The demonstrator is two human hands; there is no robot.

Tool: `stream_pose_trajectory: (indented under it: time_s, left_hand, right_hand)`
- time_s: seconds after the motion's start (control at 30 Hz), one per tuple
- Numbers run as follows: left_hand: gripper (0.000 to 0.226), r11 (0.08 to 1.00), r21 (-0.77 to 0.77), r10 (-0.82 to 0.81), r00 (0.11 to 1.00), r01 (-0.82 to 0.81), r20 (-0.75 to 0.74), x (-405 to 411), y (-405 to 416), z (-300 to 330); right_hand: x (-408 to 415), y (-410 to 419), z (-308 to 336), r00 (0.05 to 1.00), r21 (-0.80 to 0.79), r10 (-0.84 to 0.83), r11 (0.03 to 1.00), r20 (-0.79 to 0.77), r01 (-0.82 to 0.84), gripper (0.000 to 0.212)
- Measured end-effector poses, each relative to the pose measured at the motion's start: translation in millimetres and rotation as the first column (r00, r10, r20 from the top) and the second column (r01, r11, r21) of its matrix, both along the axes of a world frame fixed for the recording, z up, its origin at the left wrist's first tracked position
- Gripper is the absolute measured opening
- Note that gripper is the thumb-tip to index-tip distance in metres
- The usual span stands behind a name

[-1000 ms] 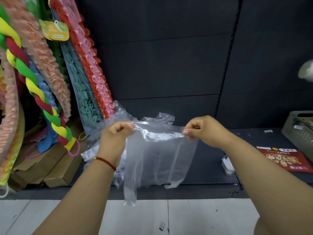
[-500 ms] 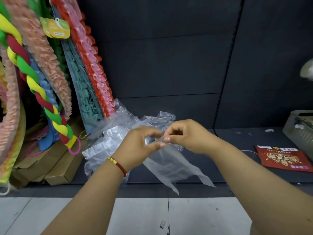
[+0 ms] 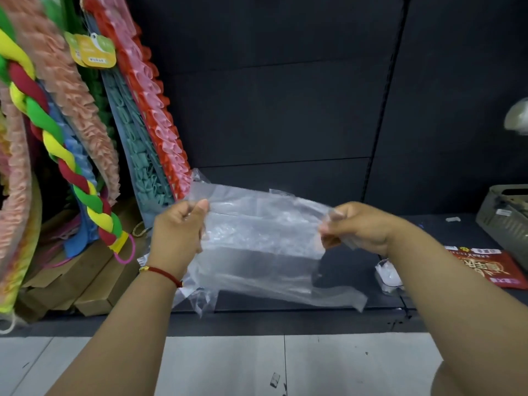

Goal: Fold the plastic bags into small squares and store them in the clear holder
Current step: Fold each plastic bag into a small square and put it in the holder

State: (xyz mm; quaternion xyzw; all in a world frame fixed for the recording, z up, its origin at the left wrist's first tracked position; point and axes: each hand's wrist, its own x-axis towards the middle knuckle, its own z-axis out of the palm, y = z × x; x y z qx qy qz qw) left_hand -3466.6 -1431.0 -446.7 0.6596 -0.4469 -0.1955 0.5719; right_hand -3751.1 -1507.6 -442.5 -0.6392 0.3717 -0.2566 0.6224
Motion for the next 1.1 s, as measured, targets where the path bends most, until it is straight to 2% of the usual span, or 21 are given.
stream_pose_trajectory:
  time_s: [0.07, 0.1, 0.17, 0.23, 0.27, 0.33, 0.4, 0.47, 0.5, 0.57, 0.6, 0.7, 0.77, 0.87, 0.93, 1.0, 1.1]
  left_hand:
    - [0.033, 0.999, 0.004, 0.038, 0.99, -0.037, -0.137, 0, -1, -2]
    - [0.033, 0.998, 0.008, 0.066, 0.977, -0.066, -0.201, -1, -1, -4]
    - [0.038, 0.991, 0.037, 0.135, 0.953, -0.13, -0.272, -6, -3, -6]
    - [0.044, 0.983, 0.063, 0.183, 0.937, -0.172, -0.299, -9, -5, -8]
    - [0.045, 0.978, 0.083, 0.21, 0.928, -0.193, -0.307, -11, -5, -7]
    - [0.044, 0.964, 0.13, 0.263, 0.906, -0.232, -0.33, -11, -6, -8]
    - [0.039, 0.952, 0.174, 0.298, 0.89, -0.251, -0.345, -9, -7, -9]
    - [0.02, 0.955, 0.187, 0.286, 0.879, -0.23, -0.381, -9, -9, -9]
    - [0.027, 0.959, 0.19, 0.271, 0.873, -0.209, -0.407, -8, -9, -9]
    - [0.061, 0.979, 0.182, 0.164, 0.881, -0.091, -0.444, -4, -7, -5]
    - [0.063, 0.986, 0.164, 0.09, 0.88, -0.014, -0.466, -1, -6, -2]
    - [0.034, 0.966, 0.064, -0.169, 0.801, 0.249, -0.574, 1, 3, 4]
    - [0.018, 0.944, 0.072, -0.239, 0.821, 0.321, -0.519, 1, 6, 5]
    - [0.022, 0.948, 0.083, -0.248, 0.876, 0.307, -0.414, 4, 9, 2]
    - [0.025, 0.959, 0.086, -0.229, 0.917, 0.271, -0.327, 6, 9, 1]
    - [0.029, 0.966, 0.089, -0.216, 0.948, 0.242, -0.235, 5, 10, 2]
    - [0.031, 0.975, 0.086, -0.198, 0.975, 0.206, -0.098, 5, 13, 4]
  right_hand:
    - [-1, -2, -1, 0.93, 0.227, -0.134, 0.972, 0.341, 0.057, 0.025]
    - [2, -3, -4, 0.872, 0.34, -0.22, 0.938, 0.438, 0.067, 0.039]
    - [11, -2, -12, 0.844, 0.448, -0.27, 0.893, 0.463, 0.04, 0.079]
    - [23, 5, -11, 0.905, 0.374, -0.223, 0.924, 0.363, 0.078, 0.099]
    - [29, 8, -9, 0.93, 0.309, -0.219, 0.943, 0.294, 0.124, 0.099]
    - [40, 13, -4, 0.927, 0.201, -0.331, 0.934, 0.177, 0.295, 0.092]
    - [42, 14, -5, 0.893, 0.139, -0.421, 0.905, 0.161, 0.402, 0.094]
    - [42, 18, -5, 0.899, 0.027, -0.409, 0.912, 0.158, 0.41, 0.093]
    - [41, 18, -6, 0.906, -0.013, -0.392, 0.917, 0.161, 0.399, 0.087]
    - [39, 16, -4, 0.891, -0.05, -0.416, 0.901, 0.184, 0.431, 0.069]
    - [38, 14, -3, 0.874, -0.048, -0.446, 0.885, 0.193, 0.463, 0.058]
    - [32, 13, 0, 0.84, -0.011, -0.484, 0.865, 0.245, 0.501, 0.033]
    - [28, 12, 0, 0.858, -0.033, -0.456, 0.879, 0.239, 0.476, 0.02]
    - [22, 10, 3, 0.929, -0.027, -0.338, 0.938, 0.151, 0.345, 0.013]
    - [18, 9, 3, 0.952, -0.053, -0.292, 0.953, 0.088, 0.297, 0.02]
    - [18, 9, 4, 0.949, -0.151, -0.314, 0.938, 0.014, 0.312, 0.03]
    - [21, 10, 2, 0.931, -0.26, -0.365, 0.901, -0.018, 0.348, 0.034]
